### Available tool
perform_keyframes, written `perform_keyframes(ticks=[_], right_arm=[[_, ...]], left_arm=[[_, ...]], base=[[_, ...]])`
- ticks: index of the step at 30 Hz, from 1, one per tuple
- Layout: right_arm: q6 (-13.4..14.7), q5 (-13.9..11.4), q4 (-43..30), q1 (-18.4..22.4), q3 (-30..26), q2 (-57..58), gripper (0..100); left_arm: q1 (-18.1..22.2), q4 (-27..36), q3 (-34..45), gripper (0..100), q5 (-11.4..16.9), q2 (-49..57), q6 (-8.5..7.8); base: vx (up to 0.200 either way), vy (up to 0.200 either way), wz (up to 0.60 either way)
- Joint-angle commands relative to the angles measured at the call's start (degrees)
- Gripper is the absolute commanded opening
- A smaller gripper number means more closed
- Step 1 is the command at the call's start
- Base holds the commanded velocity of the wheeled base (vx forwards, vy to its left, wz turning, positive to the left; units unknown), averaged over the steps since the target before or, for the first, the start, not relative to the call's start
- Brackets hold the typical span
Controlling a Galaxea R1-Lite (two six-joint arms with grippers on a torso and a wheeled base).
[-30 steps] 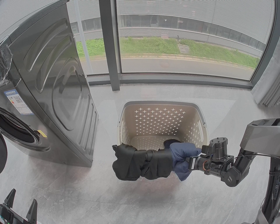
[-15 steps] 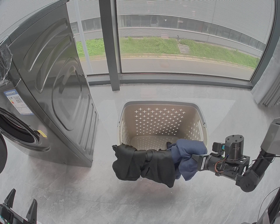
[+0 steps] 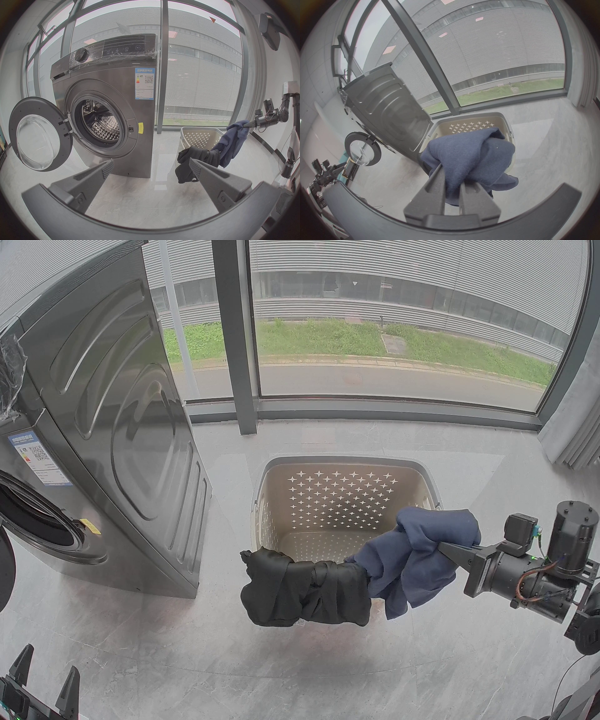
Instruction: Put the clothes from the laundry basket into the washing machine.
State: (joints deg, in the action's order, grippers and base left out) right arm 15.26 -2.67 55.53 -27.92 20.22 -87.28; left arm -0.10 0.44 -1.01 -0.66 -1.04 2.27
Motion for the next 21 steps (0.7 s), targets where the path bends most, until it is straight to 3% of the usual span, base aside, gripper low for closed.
perform_keyframes(ticks=[1,5,15,21], right_arm=[[-1.2,0.4,-7.3,-4.3,2.3,12.5,0],[-1.2,0.4,-11.0,-3.9,3.0,14.9,0],[-1.2,1.0,-11.3,-4.7,2.7,15.2,0],[-1.3,0.8,-11.6,-8.1,1.2,16.5,0]], left_arm=[[0.0,0.0,0.7,100,0.0,0.4,-0.16],[0.0,0.0,0.7,100,0.0,0.4,-0.16],[0.0,0.0,0.7,100,0.0,0.3,-0.07],[-0.1,0.0,0.7,100,0.0,0.3,-0.07]], base=[[0.000,0.000,0.00],[-0.150,0.000,0.00],[-0.200,0.000,0.00],[-0.167,0.000,0.00]])
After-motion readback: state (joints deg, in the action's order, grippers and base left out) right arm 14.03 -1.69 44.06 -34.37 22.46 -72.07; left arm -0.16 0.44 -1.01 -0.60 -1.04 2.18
